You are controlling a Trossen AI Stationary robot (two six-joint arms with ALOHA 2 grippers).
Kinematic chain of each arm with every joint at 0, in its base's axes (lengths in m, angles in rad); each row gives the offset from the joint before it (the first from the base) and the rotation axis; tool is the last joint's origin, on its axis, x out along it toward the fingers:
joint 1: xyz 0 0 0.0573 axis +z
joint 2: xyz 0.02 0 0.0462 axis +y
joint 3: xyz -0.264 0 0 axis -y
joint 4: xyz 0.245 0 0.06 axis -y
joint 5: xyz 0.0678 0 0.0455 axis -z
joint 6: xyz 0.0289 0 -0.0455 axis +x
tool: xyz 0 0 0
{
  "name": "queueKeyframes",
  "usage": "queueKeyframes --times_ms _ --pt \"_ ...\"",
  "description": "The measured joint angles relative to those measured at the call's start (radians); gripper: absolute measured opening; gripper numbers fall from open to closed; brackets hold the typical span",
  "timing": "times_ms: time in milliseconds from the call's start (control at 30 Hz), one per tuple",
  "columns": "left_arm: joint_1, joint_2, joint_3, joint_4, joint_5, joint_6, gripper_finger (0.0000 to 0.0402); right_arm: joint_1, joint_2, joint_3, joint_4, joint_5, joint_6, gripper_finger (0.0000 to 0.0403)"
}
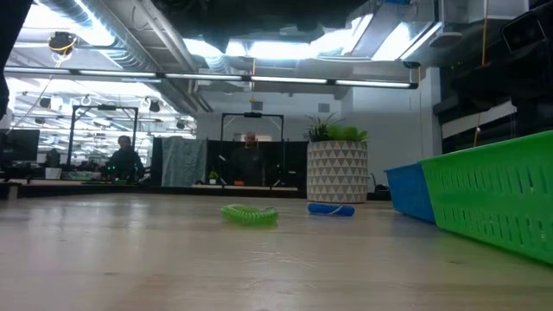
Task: Sort spring keychains
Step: Put the blue spring keychain into the blue bin
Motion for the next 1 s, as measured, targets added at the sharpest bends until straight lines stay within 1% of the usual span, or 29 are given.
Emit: queueKeyframes --times_ms 167,267,500,700,1000 --pt "0.001 0.002 0.000 0.004 -0.006 0.000 0.0012 0.000 0.000 0.000 0.000 0.000 0.000 0.0136" --pt "0.011 0.006 0.000 -0.030 -0.007 0.002 0.0012 0.000 0.000 0.000 0.000 0.000 0.000 0.0136" --pt "0.057 0.006 0.000 -0.048 -0.039 -0.019 0.0012 0.000 0.000 0.000 0.000 0.000 0.000 0.0136" --pt "0.087 0.006 0.000 -0.073 -0.038 -0.045 0.0012 0.000 0.000 0.000 0.000 0.000 0.000 0.0136" --pt "0.086 0.006 0.000 -0.088 -0.038 -0.047 0.0012 0.000 0.000 0.000 0.000 0.000 0.000 0.0136"
